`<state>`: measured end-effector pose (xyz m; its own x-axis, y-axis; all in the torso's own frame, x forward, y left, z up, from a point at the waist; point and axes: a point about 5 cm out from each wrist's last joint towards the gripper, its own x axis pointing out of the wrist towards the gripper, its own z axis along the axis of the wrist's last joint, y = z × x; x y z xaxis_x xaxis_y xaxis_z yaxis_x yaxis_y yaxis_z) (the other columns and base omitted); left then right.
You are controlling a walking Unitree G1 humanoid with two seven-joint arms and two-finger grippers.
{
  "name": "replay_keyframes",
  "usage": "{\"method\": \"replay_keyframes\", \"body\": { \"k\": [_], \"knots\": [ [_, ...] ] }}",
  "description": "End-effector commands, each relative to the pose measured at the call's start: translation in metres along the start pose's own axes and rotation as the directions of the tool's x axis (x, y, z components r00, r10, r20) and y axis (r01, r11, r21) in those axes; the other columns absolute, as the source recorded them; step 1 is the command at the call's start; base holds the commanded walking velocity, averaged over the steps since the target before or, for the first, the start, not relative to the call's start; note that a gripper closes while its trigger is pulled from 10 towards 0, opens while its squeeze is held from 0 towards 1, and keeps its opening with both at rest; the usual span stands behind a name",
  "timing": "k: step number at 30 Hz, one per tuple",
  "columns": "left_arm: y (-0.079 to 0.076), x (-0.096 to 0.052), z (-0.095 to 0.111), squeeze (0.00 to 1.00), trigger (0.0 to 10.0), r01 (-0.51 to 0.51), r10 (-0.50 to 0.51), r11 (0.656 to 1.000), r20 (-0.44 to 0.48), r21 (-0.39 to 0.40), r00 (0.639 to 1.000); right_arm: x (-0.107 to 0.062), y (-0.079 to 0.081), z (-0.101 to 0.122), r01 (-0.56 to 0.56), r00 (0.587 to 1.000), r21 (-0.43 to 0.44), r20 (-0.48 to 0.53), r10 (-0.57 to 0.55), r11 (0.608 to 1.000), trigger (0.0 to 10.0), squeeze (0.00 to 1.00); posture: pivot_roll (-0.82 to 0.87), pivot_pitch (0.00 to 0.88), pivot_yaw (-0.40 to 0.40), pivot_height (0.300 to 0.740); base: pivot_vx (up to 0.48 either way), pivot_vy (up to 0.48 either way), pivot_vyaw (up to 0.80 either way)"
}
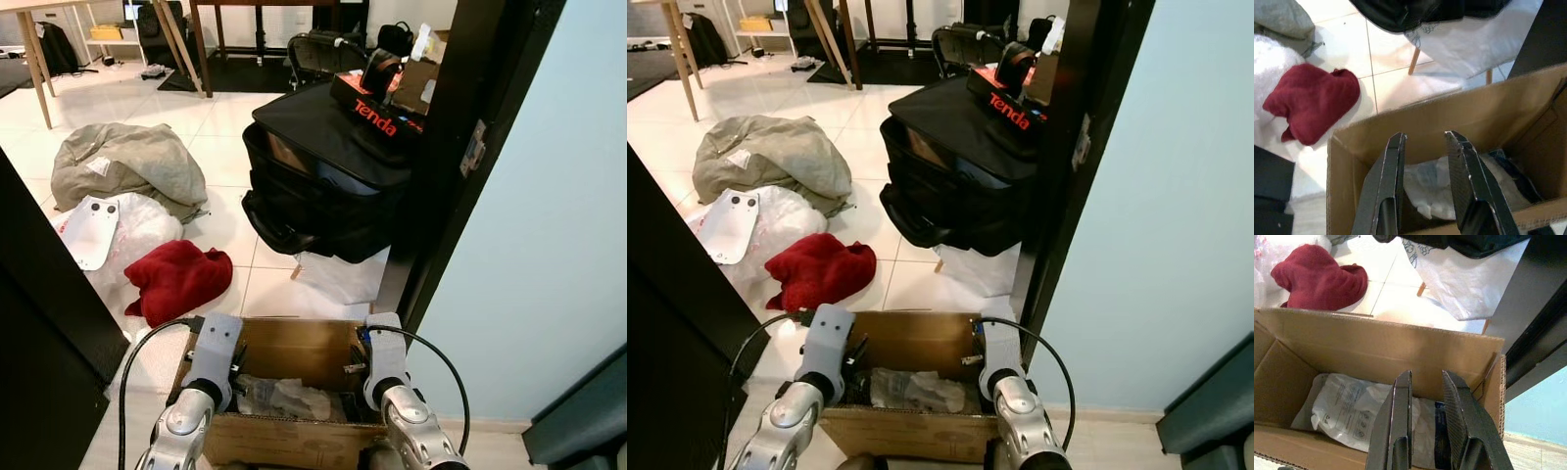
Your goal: Clean up the room
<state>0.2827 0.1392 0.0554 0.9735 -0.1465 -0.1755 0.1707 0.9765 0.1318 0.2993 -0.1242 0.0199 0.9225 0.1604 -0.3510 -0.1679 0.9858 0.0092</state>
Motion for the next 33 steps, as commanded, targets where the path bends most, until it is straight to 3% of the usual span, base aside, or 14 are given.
{"method": "replay_keyframes", "body": {
  "k": [1, 33],
  "knots": [
    [0.001, 0.001, 0.001, 0.00, 10.0, -0.021, 0.021, 1.000, -0.005, 0.004, 1.000, 0.000, 0.000, 0.002, 0.002, 1.000, 0.019, 0.003, -0.002, 1.000, 10.0, 0.00, 0.00, 0.065, -0.007, 0.673, 0.000, 0.000, 0.00],
    [0.006, 0.001, 0.014, 0.00, 10.0, -0.045, 0.045, 0.999, 0.040, -0.001, 0.998, -0.008, -0.007, 0.005, 0.049, 0.998, 0.038, 0.023, -0.050, 0.998, 10.0, 0.00, 0.01, 0.070, 0.011, 0.706, 0.000, 0.000, 0.00]
  ]
}}
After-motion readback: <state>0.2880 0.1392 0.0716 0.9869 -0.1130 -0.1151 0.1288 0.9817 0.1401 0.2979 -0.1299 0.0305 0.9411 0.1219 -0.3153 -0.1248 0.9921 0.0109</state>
